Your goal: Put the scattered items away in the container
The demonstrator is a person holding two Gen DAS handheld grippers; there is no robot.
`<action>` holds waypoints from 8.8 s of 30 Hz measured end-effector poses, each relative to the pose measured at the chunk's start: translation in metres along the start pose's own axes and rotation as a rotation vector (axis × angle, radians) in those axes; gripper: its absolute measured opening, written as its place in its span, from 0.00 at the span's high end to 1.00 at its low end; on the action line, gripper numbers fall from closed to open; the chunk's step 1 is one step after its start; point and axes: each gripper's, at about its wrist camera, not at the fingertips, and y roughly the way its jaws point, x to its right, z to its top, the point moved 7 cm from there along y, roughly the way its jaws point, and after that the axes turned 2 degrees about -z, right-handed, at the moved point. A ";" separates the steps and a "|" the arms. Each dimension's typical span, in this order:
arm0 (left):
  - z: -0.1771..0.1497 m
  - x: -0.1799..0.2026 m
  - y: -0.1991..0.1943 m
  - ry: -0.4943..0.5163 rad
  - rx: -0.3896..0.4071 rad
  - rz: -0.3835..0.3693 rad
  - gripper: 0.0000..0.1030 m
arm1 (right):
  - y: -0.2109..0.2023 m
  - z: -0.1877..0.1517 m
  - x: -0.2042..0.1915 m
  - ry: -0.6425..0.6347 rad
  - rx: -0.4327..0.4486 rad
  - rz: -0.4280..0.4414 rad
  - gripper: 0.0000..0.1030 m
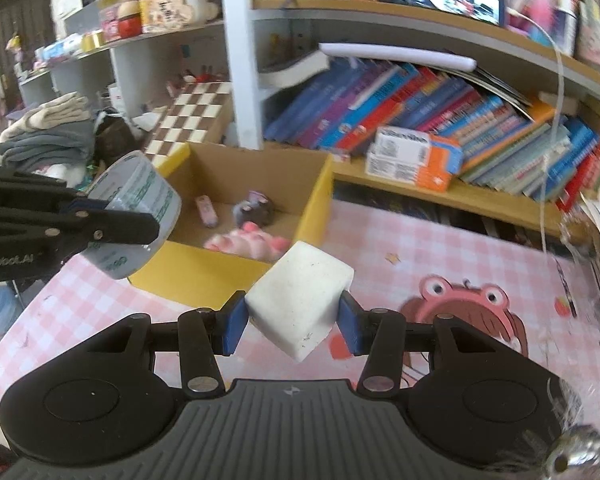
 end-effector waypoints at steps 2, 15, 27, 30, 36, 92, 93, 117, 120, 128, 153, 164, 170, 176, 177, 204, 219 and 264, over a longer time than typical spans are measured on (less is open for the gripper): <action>0.001 -0.007 -0.001 -0.008 0.005 0.011 0.94 | 0.003 0.006 -0.007 -0.010 0.004 0.011 0.56; 0.006 -0.043 0.002 -0.055 0.026 0.048 0.94 | 0.027 0.036 -0.033 -0.082 0.010 0.046 0.56; 0.010 -0.067 0.016 -0.086 0.024 0.058 0.94 | 0.058 0.057 -0.037 -0.128 -0.010 0.065 0.56; 0.012 -0.074 0.021 -0.099 0.023 0.060 0.94 | 0.068 0.061 -0.040 -0.142 -0.015 0.074 0.56; 0.012 -0.083 0.031 -0.115 0.014 0.053 0.94 | 0.087 0.067 -0.046 -0.167 -0.033 0.094 0.56; -0.002 -0.141 0.135 -0.264 -0.132 -0.016 0.94 | 0.231 0.084 -0.038 -0.273 -0.190 0.094 0.55; -0.002 -0.141 0.135 -0.265 -0.132 -0.015 0.94 | 0.232 0.084 -0.038 -0.274 -0.191 0.093 0.55; -0.007 -0.147 0.138 -0.276 -0.144 0.000 0.94 | 0.234 0.091 -0.037 -0.293 -0.165 0.070 0.42; -0.007 -0.147 0.139 -0.276 -0.144 0.001 0.94 | 0.234 0.092 -0.036 -0.292 -0.162 0.069 0.42; -0.010 -0.150 0.140 -0.276 -0.152 0.012 0.94 | 0.231 0.091 -0.035 -0.290 -0.161 0.062 0.39; -0.011 -0.158 0.147 -0.197 -0.192 0.096 0.92 | 0.220 0.086 -0.038 -0.302 -0.152 0.064 0.33; -0.009 -0.159 0.148 -0.204 -0.194 0.107 0.87 | 0.218 0.084 -0.038 -0.299 -0.156 0.061 0.33; -0.010 -0.158 0.148 -0.195 -0.208 0.116 0.72 | 0.216 0.083 -0.041 -0.303 -0.155 0.067 0.33; -0.005 -0.155 0.140 -0.152 -0.195 0.163 0.54 | 0.212 0.083 -0.043 -0.304 -0.152 0.066 0.32; -0.004 -0.155 0.139 -0.145 -0.192 0.171 0.52 | 0.212 0.083 -0.043 -0.303 -0.152 0.065 0.32; 0.004 -0.137 0.077 -0.079 -0.125 0.332 0.13 | 0.162 0.081 -0.046 -0.267 -0.100 0.037 0.18; 0.002 -0.109 0.042 -0.097 -0.080 0.366 0.08 | 0.116 0.069 -0.039 -0.185 -0.058 -0.011 0.07; -0.047 -0.043 0.030 -0.173 -0.183 0.451 0.04 | 0.048 -0.015 0.019 0.081 -0.110 -0.154 0.00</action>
